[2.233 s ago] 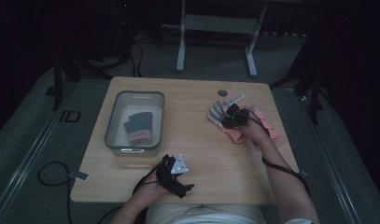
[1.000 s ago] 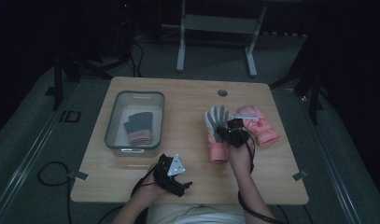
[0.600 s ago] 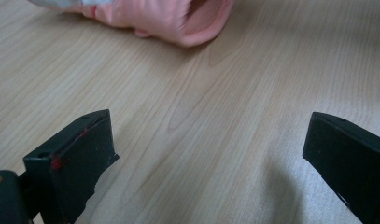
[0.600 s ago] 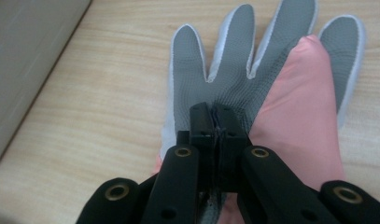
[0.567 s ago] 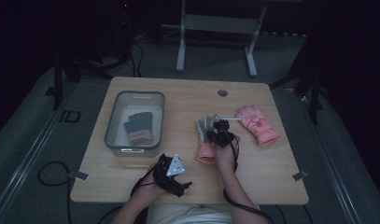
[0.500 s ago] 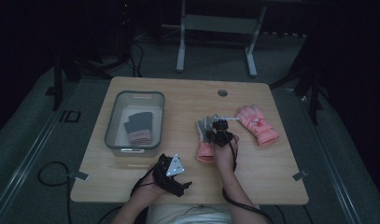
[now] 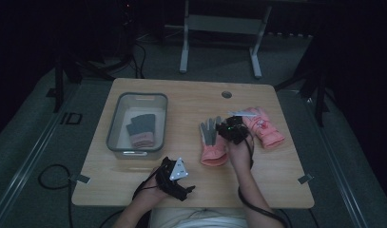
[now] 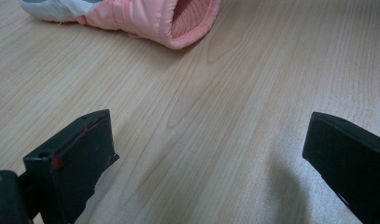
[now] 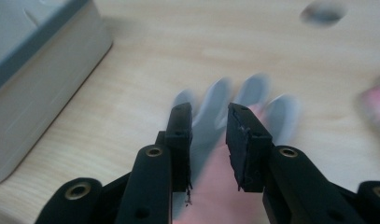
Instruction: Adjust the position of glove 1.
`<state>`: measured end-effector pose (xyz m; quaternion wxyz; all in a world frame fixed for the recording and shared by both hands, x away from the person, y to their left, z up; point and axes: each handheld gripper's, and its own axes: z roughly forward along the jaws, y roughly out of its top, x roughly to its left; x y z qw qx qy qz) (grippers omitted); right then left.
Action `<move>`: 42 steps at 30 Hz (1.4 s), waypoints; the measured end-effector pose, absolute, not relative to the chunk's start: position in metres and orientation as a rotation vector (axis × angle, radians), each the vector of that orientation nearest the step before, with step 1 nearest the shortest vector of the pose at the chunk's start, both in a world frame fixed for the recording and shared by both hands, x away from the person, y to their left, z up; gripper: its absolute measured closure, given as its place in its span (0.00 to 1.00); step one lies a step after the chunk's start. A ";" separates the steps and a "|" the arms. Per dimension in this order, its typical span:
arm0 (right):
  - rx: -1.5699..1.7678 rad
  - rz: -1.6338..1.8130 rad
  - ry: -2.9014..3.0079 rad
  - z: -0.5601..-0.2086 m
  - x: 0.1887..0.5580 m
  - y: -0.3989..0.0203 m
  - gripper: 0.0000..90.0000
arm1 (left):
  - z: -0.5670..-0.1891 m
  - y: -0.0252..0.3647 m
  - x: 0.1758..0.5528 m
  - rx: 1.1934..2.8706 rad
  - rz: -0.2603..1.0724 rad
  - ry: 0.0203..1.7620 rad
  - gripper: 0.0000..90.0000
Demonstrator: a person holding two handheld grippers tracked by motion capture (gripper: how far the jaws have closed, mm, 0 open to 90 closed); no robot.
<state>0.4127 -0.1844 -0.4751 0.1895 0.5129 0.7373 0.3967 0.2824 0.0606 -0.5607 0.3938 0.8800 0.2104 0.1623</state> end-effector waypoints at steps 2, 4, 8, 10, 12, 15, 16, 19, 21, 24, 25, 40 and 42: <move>1.392 1.092 2.069 -0.467 0.414 -0.205 0.77 | -0.561 0.061 0.282 2.232 0.402 0.532 0.02; 1.341 1.078 2.070 -0.461 0.417 -0.227 0.76 | -0.561 0.061 0.283 2.238 0.403 0.530 0.02; 1.272 1.013 2.112 -0.461 0.429 -0.273 0.72 | -0.561 0.063 0.284 2.231 0.401 0.538 0.02; 1.257 0.965 2.129 -0.463 0.435 -0.293 0.71 | -0.561 0.063 0.283 2.232 0.403 0.543 0.02; 1.250 0.927 2.142 -0.465 0.441 -0.311 0.70 | -0.561 0.063 0.283 2.235 0.404 0.541 0.02; 1.240 0.876 2.157 -0.468 0.450 -0.331 0.68 | -0.561 0.062 0.284 2.234 0.400 0.547 0.02; 1.231 0.871 2.165 -0.470 0.453 -0.336 0.67 | -0.562 0.062 0.284 2.235 0.402 0.548 0.02; 1.207 0.848 2.174 -0.474 0.461 -0.346 0.67 | -0.561 0.062 0.283 2.238 0.407 0.545 0.02; 1.216 0.838 2.177 -0.478 0.467 -0.350 0.67 | -0.561 0.063 0.283 2.232 0.408 0.545 0.02; 1.223 0.814 2.196 -0.487 0.477 -0.351 0.66 | -0.562 0.063 0.284 2.233 0.407 0.550 0.02; 1.224 0.797 2.207 -0.490 0.480 -0.351 0.65 | -0.563 0.063 0.284 2.230 0.407 0.550 0.02; 1.254 0.668 2.270 -0.524 0.495 -0.343 0.80 | -0.564 0.064 0.284 2.231 0.411 0.553 0.02; 1.252 0.662 2.268 -0.524 0.495 -0.342 0.87 | -0.564 0.064 0.284 2.231 0.411 0.551 0.02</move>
